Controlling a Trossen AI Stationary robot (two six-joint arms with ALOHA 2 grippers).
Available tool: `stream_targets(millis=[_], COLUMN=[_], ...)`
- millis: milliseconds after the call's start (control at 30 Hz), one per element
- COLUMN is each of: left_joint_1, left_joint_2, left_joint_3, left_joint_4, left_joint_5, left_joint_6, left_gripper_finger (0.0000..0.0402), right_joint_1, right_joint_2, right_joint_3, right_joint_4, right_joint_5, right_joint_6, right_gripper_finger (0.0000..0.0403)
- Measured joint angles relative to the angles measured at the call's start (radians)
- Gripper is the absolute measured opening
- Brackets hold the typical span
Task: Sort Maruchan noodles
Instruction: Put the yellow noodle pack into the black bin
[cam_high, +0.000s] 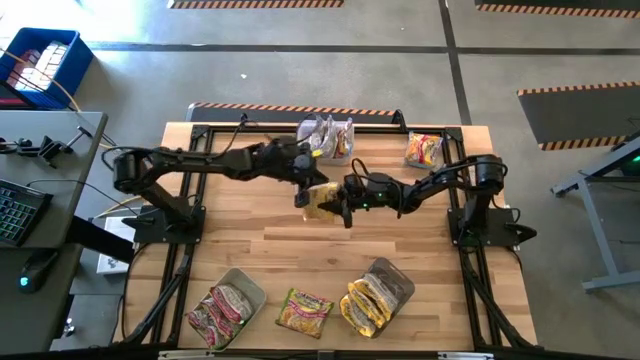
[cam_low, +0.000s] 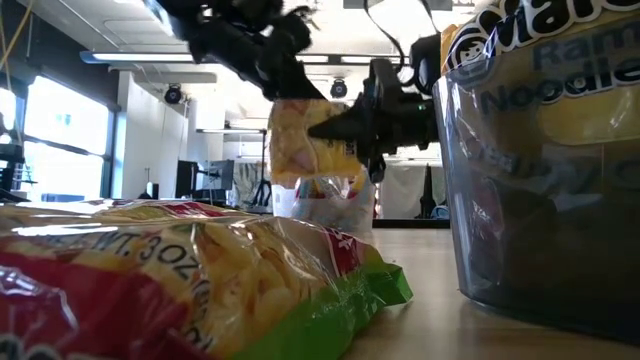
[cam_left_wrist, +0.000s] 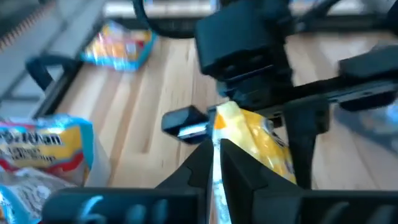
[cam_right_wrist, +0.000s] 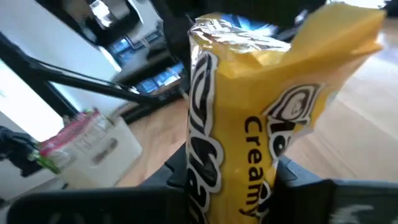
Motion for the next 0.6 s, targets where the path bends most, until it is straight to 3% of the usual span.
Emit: stream_targets(millis=[100,300,400,467,600], left_joint_1=[-0.002,-0.016,-0.022,-0.022,-0.021], left_joint_2=[-0.083,-0.23,-0.276,-0.312,-0.35], left_joint_3=[-0.125,-0.375,-0.454,-0.484,-0.506], left_joint_4=[0.187,0.583,0.69,0.679,0.687], left_joint_5=[0.004,0.006,0.009,0.01,0.006], left_joint_6=[-0.013,0.005,0.014,0.018,0.024], left_gripper_finger=[0.0029,0.0027,0.0023,0.002,0.0016], right_joint_1=[0.0,0.015,0.037,0.072,0.182], right_joint_2=[-0.059,-0.27,-0.402,-0.472,-0.513], right_joint_3=[0.0,0.014,0.082,0.161,0.375], right_joint_4=[-0.08,-0.424,-0.775,-1.063,-1.582], right_joint_5=[-0.02,0.018,0.039,0.089,0.197], right_joint_6=[-0.001,-0.001,0.011,0.022,0.109], right_gripper_finger=[0.0089,0.0082,0.0079,0.0079,0.0083])
